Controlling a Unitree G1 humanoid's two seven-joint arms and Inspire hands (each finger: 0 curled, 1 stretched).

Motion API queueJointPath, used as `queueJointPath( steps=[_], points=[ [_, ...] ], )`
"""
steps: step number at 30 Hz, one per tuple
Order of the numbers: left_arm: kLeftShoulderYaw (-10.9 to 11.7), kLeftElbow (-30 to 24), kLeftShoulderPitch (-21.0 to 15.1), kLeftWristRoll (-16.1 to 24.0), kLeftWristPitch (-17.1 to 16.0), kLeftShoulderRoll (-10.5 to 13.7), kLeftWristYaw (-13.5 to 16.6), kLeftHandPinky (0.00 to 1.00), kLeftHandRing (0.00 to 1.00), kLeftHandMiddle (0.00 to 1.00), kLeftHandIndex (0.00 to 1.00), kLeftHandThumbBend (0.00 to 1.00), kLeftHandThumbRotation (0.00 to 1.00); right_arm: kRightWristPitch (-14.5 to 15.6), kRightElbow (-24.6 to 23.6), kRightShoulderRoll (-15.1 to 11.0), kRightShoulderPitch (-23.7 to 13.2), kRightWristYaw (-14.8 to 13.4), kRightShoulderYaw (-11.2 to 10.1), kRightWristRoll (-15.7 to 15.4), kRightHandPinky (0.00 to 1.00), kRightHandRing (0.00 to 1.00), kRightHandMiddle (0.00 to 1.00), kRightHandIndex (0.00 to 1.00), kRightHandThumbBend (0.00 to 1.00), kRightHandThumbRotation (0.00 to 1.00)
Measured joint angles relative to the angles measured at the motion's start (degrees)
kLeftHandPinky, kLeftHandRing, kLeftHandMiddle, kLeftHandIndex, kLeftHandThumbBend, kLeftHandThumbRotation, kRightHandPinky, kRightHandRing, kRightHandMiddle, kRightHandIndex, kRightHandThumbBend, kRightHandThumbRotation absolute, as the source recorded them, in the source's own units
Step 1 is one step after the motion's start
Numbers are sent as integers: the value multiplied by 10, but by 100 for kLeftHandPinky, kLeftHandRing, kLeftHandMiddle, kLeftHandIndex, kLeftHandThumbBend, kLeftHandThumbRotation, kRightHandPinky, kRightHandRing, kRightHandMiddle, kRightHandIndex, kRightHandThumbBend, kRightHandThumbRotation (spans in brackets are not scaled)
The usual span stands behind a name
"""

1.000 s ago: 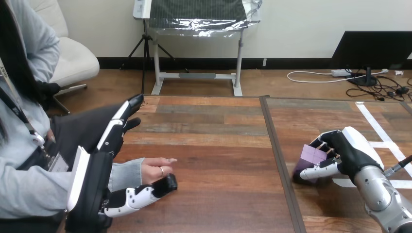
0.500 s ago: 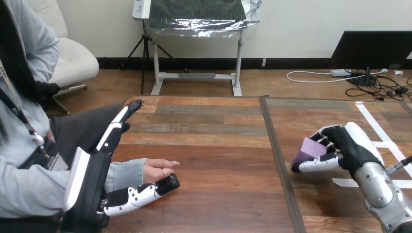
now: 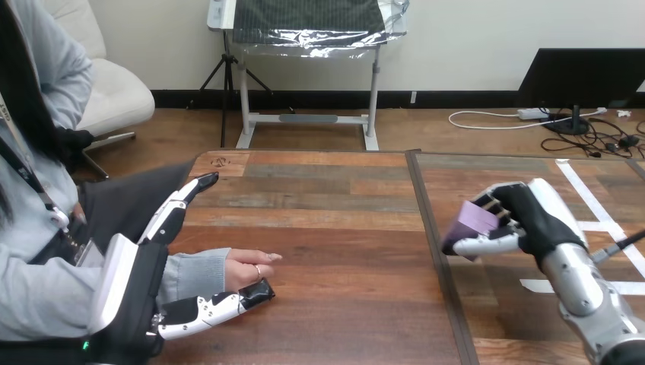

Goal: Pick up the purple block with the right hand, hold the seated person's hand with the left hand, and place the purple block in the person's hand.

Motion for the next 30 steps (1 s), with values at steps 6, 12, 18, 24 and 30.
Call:
queueJointPath(
  steps=[6,12,18,24,30],
  points=[
    [0,8,-4,15,2,16,16,87,91,89,88,100,41,0,-16,11,0,6,-2,12,34,41,47,51,82,0],
    [-1,23,-14,18,10,35,22,86,91,90,89,100,38,0,-26,21,0,11,-6,23,34,40,47,51,82,0],
    [-3,40,-24,37,20,56,32,86,91,90,90,100,37,0,-34,28,0,15,-7,31,34,40,46,52,82,0],
    [-9,59,-34,48,36,77,34,86,92,91,92,100,37,-2,-42,34,0,17,-14,42,34,40,46,52,82,0],
    [-11,72,-43,57,56,93,34,87,93,92,93,100,34,-4,-52,41,0,18,-21,49,34,39,45,52,81,0]
  ],
)
